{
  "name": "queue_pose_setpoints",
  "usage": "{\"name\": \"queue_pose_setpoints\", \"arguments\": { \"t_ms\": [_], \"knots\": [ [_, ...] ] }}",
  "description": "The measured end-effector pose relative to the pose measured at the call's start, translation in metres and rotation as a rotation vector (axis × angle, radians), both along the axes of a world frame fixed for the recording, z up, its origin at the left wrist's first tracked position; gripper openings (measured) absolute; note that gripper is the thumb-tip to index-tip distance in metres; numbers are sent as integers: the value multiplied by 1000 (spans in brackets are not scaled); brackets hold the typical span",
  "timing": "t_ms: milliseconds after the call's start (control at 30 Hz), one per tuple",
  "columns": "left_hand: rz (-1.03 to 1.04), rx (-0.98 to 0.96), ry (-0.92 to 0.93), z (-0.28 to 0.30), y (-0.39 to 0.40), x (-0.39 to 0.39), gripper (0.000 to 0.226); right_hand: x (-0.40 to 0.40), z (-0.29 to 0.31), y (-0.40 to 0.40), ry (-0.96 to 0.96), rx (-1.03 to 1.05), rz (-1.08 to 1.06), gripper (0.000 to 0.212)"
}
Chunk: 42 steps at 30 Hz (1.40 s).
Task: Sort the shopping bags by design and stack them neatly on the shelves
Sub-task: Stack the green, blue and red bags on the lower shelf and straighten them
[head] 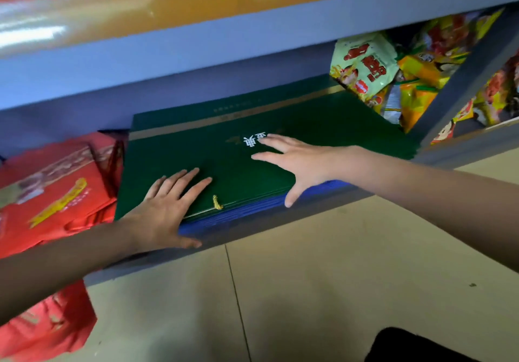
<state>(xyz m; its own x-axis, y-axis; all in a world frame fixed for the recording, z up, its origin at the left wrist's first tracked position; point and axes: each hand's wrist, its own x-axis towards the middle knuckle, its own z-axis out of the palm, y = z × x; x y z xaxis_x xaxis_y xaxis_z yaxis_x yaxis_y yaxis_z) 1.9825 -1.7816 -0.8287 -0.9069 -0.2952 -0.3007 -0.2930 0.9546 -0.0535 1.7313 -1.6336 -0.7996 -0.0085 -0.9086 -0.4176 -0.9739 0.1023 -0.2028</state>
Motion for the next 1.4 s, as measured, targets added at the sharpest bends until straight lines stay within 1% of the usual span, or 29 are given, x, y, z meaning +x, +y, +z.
{"name": "queue_pose_setpoints", "arguments": {
  "t_ms": [100, 167, 233, 300, 367, 433, 500, 600, 767, 900, 1033, 1100, 1200, 1400],
  "knots": [
    [99, -29, -1, -6, -26, 48, 128, 2, -8, -15, -16, 59, -30, 113],
    [230, -25, 27, -7, -42, 69, 124, 2, -13, -17, 14, 88, -36, 115],
    [374, 55, 26, -6, -50, 78, 120, 6, -13, -17, 56, 90, 0, 114],
    [363, 68, -41, -10, -55, 77, 118, 17, -7, -18, 49, 80, 16, 113],
    [325, 54, -84, -11, -56, 75, 116, 38, -3, -25, -21, 55, 9, 111],
    [310, 42, -104, -12, -60, 74, 116, 65, -6, -38, -53, 8, 72, 107],
    [274, 19, -133, -10, -63, 75, 116, 91, -15, -53, -27, -44, 163, 102],
    [256, 27, -165, -7, -67, 74, 117, 115, -28, -71, 55, -87, 234, 99],
    [275, 64, -162, -6, -72, 73, 115, 120, -38, -77, 103, -146, 157, 98],
    [280, -9, -166, -9, -60, 74, 115, 128, -40, -74, 255, -125, 188, 101],
    [314, -79, -282, -17, -44, 68, 124, 135, -50, -69, 341, -164, 181, 101],
    [329, -103, -311, -20, -38, 65, 123, 136, -51, -67, 351, -192, 184, 101],
    [340, -150, -273, -24, -35, 65, 114, 136, -52, -66, 337, -205, 183, 100],
    [309, -119, -241, -23, -41, 69, 113, 131, -47, -71, 265, -176, 182, 100]
  ]
}}
